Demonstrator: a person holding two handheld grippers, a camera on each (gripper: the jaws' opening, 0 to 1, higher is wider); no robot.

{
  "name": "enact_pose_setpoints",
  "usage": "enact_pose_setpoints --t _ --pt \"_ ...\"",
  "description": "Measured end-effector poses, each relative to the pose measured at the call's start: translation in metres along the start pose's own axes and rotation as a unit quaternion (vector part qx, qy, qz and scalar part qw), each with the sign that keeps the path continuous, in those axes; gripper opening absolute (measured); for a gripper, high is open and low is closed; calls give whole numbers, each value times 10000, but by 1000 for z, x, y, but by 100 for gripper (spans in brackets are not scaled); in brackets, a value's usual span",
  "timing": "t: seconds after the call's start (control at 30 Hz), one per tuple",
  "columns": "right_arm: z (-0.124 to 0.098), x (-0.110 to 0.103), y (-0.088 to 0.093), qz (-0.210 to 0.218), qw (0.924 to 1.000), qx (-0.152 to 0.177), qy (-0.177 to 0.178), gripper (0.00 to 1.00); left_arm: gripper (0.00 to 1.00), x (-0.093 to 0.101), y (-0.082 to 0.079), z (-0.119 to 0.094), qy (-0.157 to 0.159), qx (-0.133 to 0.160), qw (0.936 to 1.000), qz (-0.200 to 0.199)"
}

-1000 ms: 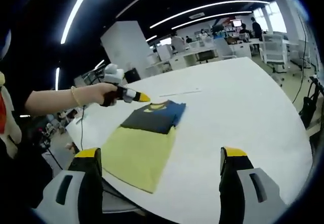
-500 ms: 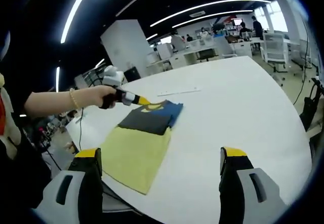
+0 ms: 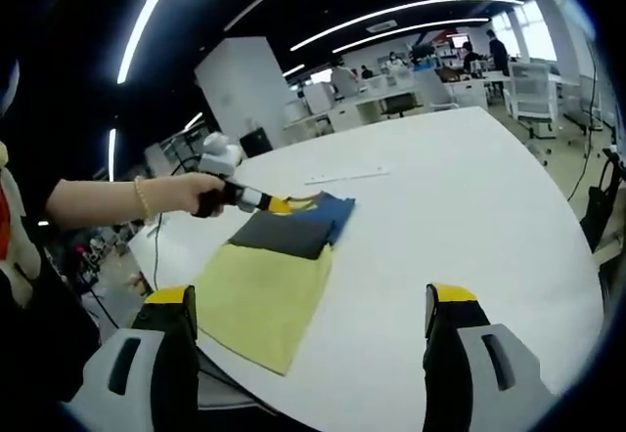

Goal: Fold the garment on the visible template until the final outline fits inside the template.

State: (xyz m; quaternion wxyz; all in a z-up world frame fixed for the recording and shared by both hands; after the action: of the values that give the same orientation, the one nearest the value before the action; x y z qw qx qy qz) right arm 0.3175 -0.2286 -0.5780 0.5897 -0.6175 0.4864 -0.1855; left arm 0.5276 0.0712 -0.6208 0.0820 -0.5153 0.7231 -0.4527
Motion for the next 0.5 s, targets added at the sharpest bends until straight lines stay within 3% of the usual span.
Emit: enact_pose_setpoints --t 0.13,0.4,0.5 --pt "4 -7 -2 -38 10000 3 -71 97 18 -3 0 -13 69 41 9998 196" --pt "15 -21 -5 -142 9996 -25 -252 97 27 -15 3 -46 128 218 9992 298" --pt "19 -27 -7 -193 9993 -30 -324 97 34 -21 5 -63 153 187 9977 639"
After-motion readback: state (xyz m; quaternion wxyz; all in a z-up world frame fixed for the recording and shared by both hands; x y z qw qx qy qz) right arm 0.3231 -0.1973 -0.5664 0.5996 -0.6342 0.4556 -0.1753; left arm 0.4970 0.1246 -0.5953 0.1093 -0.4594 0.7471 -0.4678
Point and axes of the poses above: the point that each gripper's makers call its tool centre point, and the gripper's own axes: z roughly forward along the fingers, x roughly to its right, y roughly out of its underside, the point moved 10 cm from there along -z, roughly backward along the fingers, and after that the axes turned 11 degrees about x, right-handed, at the moved point
